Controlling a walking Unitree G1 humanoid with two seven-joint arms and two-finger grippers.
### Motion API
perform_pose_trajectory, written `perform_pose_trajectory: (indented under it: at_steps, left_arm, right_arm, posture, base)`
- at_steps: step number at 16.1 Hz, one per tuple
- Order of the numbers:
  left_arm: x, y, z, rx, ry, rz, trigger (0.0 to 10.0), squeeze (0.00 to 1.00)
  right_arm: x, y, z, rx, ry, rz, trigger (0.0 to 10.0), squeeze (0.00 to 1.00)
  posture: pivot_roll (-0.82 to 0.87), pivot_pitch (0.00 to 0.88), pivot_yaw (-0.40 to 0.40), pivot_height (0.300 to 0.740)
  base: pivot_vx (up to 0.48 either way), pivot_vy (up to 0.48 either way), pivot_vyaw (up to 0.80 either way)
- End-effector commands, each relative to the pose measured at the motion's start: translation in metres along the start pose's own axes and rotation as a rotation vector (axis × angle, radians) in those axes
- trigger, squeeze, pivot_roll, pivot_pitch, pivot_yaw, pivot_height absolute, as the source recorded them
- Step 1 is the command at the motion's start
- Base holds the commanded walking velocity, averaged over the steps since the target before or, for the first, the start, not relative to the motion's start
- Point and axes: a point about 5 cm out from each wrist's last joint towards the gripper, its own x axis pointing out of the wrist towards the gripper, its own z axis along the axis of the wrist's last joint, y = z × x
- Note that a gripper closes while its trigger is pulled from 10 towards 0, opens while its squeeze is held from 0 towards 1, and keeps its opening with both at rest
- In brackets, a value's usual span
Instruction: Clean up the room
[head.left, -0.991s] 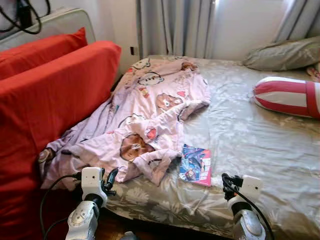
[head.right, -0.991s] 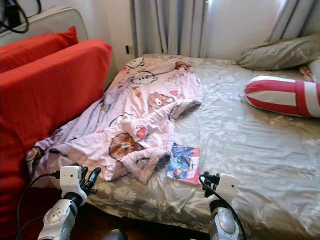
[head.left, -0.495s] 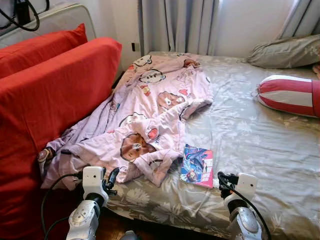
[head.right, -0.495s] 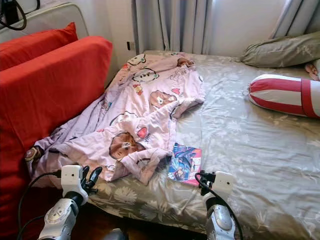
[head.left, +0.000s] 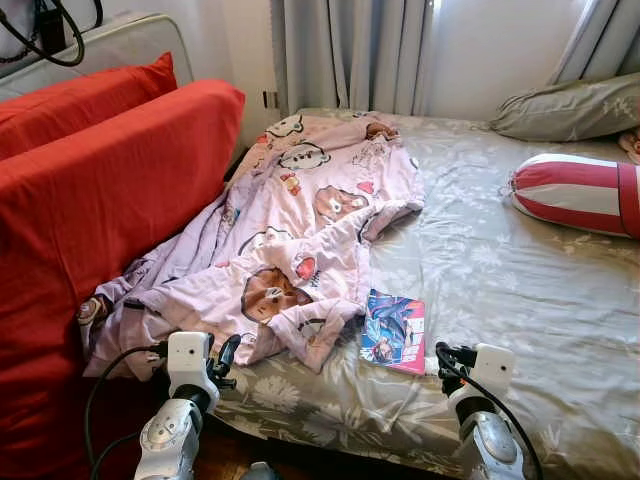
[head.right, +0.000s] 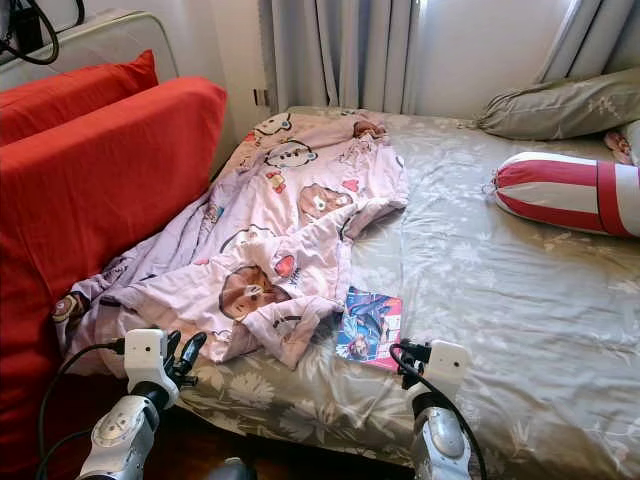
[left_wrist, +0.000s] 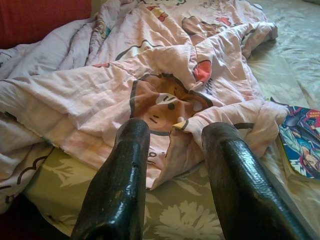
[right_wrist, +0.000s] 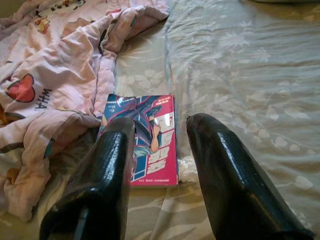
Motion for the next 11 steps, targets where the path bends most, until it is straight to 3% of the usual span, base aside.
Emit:
perform_pose_trajectory:
  at_steps: [1, 11]
  left_arm:
    - [0.0021, -0.0010, 0.0030, -0.001, -0.005, -0.005, 10.0, 0.00]
    - [0.0026, 0.0001, 0.0032, 0.002, 0.001, -0.004, 10.0, 0.00]
  right_arm:
    - [0.0011, 0.0013, -0.0010, -0.012, 0.016, 0.004, 10.0, 0.00]
    - [0.0009, 0.0020, -0.0030, -0.010, 0.028, 0.001, 10.0, 0.00]
  posture:
    - [0.01, 0.021, 0.018, 0.665]
    - [0.01, 0.021, 0.019, 0.640]
  base:
    - [0.000, 0.000, 0.00]
    - [0.000, 0.000, 0.00]
